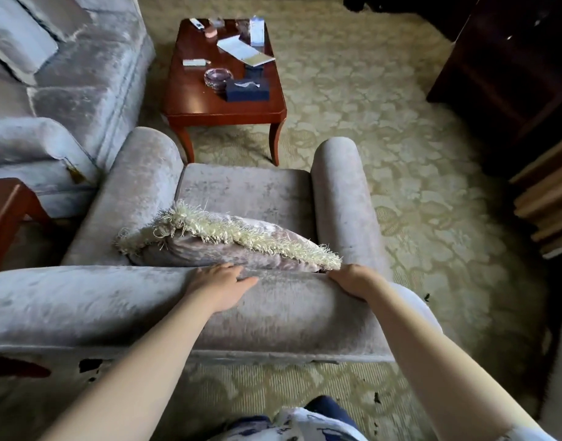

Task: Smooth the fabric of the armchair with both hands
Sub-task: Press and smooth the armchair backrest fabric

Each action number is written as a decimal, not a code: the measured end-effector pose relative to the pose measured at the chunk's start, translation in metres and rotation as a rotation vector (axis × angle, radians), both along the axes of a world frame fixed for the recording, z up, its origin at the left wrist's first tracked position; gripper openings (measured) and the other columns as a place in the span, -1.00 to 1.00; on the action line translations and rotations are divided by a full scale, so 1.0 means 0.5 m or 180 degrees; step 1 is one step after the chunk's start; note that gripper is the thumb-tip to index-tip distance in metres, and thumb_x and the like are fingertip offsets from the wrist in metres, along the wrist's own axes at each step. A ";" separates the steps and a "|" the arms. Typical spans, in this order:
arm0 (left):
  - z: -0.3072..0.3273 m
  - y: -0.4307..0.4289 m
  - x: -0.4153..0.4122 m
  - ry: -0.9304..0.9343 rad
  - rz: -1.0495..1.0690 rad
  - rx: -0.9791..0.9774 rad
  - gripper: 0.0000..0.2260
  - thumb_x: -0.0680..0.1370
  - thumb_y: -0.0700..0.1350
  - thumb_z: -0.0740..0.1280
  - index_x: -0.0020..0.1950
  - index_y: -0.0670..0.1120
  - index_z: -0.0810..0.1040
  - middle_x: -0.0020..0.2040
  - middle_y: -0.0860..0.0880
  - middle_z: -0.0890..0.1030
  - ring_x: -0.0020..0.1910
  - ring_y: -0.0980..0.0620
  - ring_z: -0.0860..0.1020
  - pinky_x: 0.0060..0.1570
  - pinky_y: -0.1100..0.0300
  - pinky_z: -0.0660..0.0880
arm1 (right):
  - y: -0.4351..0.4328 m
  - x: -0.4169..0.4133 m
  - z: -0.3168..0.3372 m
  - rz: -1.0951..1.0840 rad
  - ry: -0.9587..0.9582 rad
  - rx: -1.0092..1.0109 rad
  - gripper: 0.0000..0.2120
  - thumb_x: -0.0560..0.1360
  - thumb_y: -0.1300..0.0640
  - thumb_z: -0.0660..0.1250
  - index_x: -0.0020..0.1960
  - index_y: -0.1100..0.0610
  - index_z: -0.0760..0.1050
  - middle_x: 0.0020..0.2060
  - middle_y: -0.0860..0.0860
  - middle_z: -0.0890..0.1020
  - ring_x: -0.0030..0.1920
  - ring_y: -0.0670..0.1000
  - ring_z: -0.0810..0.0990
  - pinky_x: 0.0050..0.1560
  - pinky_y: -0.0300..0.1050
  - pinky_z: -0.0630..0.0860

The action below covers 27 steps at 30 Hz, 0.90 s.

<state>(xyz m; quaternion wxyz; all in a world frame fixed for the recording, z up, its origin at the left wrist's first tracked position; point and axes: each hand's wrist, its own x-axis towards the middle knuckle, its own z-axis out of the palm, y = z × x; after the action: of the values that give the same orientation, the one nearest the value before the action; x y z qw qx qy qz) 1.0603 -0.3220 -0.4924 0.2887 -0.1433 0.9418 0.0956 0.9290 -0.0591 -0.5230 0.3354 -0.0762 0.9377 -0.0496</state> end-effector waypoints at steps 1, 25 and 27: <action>0.002 -0.004 -0.012 -0.0063 0.0021 0.0024 -0.25 0.44 0.45 -0.19 0.52 0.08 0.10 0.55 0.01 0.09 0.50 -0.04 0.11 0.41 -0.10 0.02 | -0.002 -0.008 -0.003 -0.0002 -0.0016 0.0056 -0.34 0.47 -0.33 0.01 0.39 0.04 0.40 0.41 0.10 0.43 0.40 0.15 0.40 0.39 0.01 0.29; -0.031 0.029 -0.095 -0.0621 0.0878 -0.0738 -0.33 0.53 0.32 -0.14 0.50 -0.03 0.20 0.52 -0.05 0.19 0.47 -0.05 0.18 0.41 -0.09 0.06 | -0.016 -0.144 -0.131 0.0162 -0.2062 -0.0685 -0.50 0.61 -0.15 0.06 0.27 0.18 0.52 0.24 0.17 0.58 0.23 0.14 0.55 0.36 0.08 0.38; -0.029 0.020 -0.097 -0.0582 0.0877 -0.0717 -0.34 0.53 0.32 -0.13 0.50 -0.03 0.21 0.52 -0.06 0.19 0.47 -0.06 0.18 0.41 -0.10 0.06 | -0.024 -0.148 -0.131 0.0294 -0.2037 -0.0626 -0.48 0.61 -0.17 0.04 0.28 0.18 0.51 0.25 0.16 0.57 0.24 0.13 0.54 0.37 0.07 0.37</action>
<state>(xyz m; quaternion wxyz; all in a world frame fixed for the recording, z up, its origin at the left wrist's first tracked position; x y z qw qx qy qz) 1.0119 -0.3118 -0.5067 0.3394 -0.3103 0.8879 0.0148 0.8552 -0.0710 -0.5885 0.6057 -0.1312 0.7711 -0.1459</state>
